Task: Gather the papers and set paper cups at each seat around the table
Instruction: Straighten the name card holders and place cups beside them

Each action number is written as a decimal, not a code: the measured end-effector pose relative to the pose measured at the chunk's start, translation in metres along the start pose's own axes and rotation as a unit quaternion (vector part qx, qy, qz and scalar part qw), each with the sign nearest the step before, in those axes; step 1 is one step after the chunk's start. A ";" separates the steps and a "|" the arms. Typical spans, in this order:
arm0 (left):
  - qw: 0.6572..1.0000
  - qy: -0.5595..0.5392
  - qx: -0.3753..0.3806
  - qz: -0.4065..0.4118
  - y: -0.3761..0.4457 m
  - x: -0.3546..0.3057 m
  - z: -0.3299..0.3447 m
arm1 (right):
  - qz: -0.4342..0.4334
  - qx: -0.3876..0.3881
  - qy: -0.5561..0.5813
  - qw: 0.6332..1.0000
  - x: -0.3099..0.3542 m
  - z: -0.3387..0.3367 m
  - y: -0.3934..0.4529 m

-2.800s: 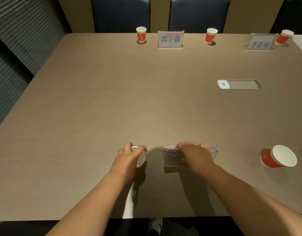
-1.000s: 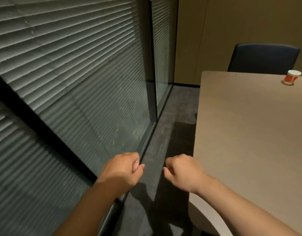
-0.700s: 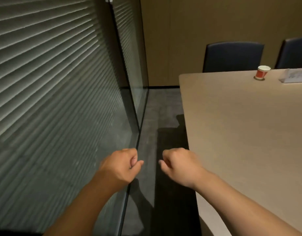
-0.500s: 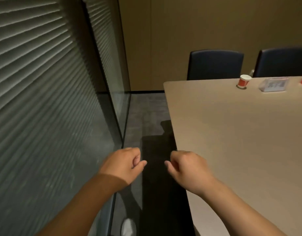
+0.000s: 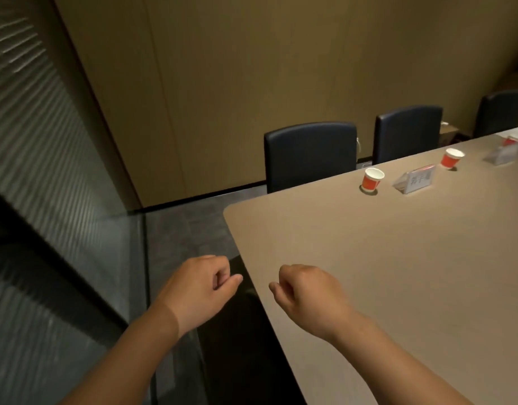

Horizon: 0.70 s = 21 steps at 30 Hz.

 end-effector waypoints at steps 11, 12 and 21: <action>0.998 0.014 0.040 0.048 0.295 0.131 -0.035 | 0.027 -0.022 0.037 0.999 -0.046 0.011 0.303; 0.998 0.013 0.042 0.049 0.329 0.142 -0.043 | 0.027 -0.030 0.048 0.998 -0.048 0.007 0.337; 0.984 -0.029 0.115 0.135 0.555 0.195 -0.044 | 0.108 -0.074 0.056 0.990 -0.085 -0.026 0.522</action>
Point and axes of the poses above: each hand's wrist, its own y-axis towards the middle knuckle, its own z-axis out of the palm, x = y × z, the point moved 5 cm from there along y, towards the middle knuckle, and after that the axes turned 3 degrees about z, right-handed, at the moved point
